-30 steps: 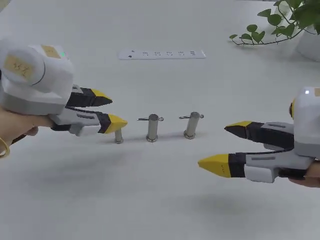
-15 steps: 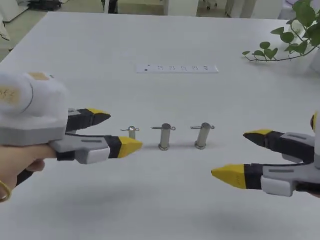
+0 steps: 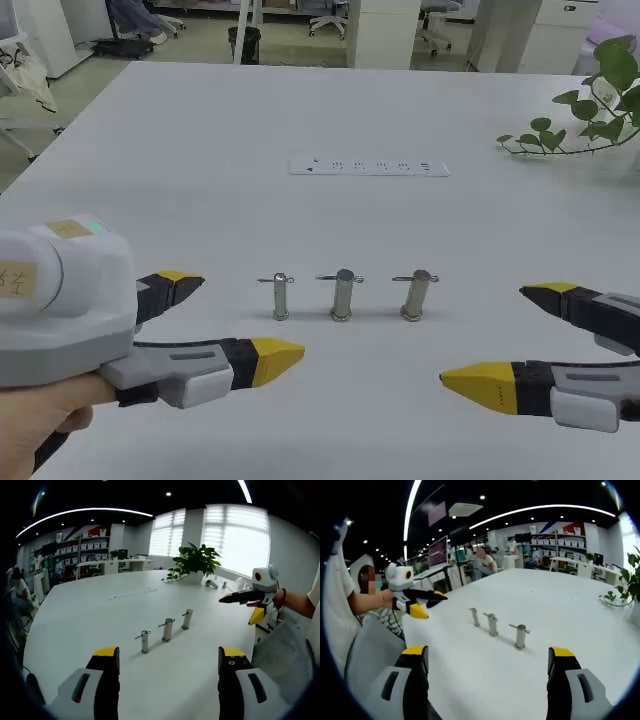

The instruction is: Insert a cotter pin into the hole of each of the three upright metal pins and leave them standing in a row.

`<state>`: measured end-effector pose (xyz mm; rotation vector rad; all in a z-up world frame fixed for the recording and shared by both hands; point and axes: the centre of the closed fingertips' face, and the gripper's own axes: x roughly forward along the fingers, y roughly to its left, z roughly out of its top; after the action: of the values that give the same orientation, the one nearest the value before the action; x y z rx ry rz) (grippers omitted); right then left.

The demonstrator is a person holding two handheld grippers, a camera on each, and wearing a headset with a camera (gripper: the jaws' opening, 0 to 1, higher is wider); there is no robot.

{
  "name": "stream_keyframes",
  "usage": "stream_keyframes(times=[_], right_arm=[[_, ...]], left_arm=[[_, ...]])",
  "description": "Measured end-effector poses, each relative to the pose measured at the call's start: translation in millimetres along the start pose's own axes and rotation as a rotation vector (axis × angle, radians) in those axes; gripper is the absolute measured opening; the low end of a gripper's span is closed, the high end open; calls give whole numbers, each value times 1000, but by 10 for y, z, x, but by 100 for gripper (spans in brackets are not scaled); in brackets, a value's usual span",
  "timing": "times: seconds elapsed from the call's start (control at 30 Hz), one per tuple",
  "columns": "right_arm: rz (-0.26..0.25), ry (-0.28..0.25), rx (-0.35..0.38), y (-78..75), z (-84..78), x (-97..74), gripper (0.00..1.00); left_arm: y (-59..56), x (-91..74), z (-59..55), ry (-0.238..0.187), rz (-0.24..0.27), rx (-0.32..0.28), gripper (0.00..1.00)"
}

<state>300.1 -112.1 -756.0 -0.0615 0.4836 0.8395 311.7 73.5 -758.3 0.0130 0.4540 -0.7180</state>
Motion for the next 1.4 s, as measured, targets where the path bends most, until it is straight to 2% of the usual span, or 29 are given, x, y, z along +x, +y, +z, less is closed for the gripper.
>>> stream_keyframes(times=[0.23,0.3,0.33,0.5,0.6,0.8,0.9,1.0,1.4], right_arm=[[-12,-12,20,11,-2,-19,100],[-15,-8,24,18,-16,-20,100],[-12,-5,25,33,-25,-19,100],[-14,27,-12,86,-85,-8,100],[-14,18,-4,95,-76,-6,100],[-22,62,-60,92,-138,-4,100],[-28,30,-31,82,-86,2,100],[-31,25,-33,93,-75,5,100],[-39,63,-65,135,-181,40,98]], left_arm=[[-45,-103,-69,7,30,-35,90],[-59,-123,-131,40,34,-39,93],[-66,-132,-134,39,44,-40,94],[-96,-159,-144,39,54,-33,98],[-118,-160,-168,48,60,-18,99],[-135,-166,-240,90,70,22,99],[-104,-190,-207,63,84,12,99],[-82,-216,-210,59,96,3,99],[-66,-260,-275,63,98,-10,99]])
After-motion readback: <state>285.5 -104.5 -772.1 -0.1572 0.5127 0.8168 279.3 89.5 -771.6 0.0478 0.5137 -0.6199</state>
